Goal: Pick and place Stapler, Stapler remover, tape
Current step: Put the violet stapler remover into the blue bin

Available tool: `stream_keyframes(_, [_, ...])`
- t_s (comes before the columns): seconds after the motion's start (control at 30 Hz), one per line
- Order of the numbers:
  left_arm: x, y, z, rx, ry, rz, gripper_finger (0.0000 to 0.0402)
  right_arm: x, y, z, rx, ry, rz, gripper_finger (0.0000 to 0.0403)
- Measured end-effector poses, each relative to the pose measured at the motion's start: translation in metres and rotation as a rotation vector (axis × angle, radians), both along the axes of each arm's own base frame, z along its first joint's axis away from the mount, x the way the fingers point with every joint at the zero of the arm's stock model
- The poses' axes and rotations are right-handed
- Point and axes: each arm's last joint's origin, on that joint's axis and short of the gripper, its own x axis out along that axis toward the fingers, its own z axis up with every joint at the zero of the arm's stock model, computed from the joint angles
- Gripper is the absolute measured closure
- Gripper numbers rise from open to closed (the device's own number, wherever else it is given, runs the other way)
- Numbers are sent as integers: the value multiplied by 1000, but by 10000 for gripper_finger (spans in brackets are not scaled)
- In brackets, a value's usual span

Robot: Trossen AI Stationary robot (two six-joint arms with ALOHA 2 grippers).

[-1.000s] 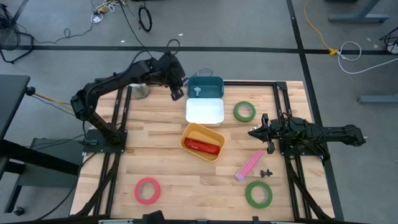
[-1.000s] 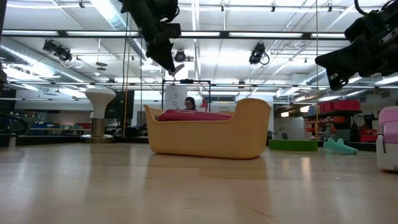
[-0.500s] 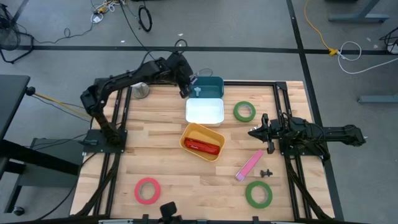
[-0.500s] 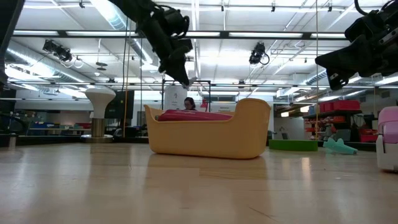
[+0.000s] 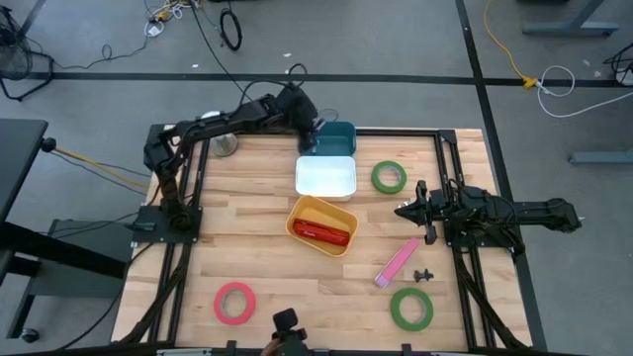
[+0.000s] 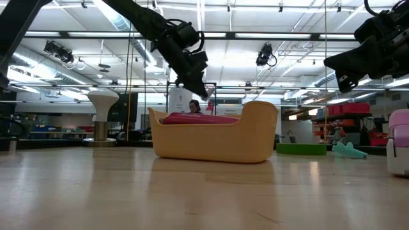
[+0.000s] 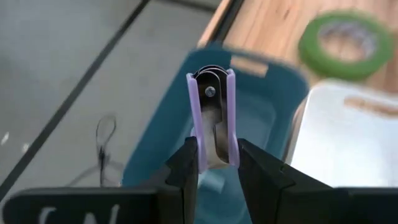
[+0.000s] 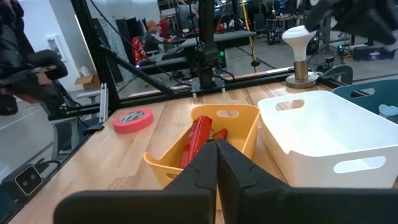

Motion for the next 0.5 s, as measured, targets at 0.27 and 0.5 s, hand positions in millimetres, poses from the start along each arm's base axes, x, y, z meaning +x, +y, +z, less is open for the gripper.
stream_keyframes(0.27, [11, 6, 5, 32, -145, -20, 296, 0, 0, 0, 0, 0, 0, 396])
stream_keyframes(0.5, [13, 7, -6, -1, -112, -24, 296, 0, 0, 0, 0, 0, 0, 396])
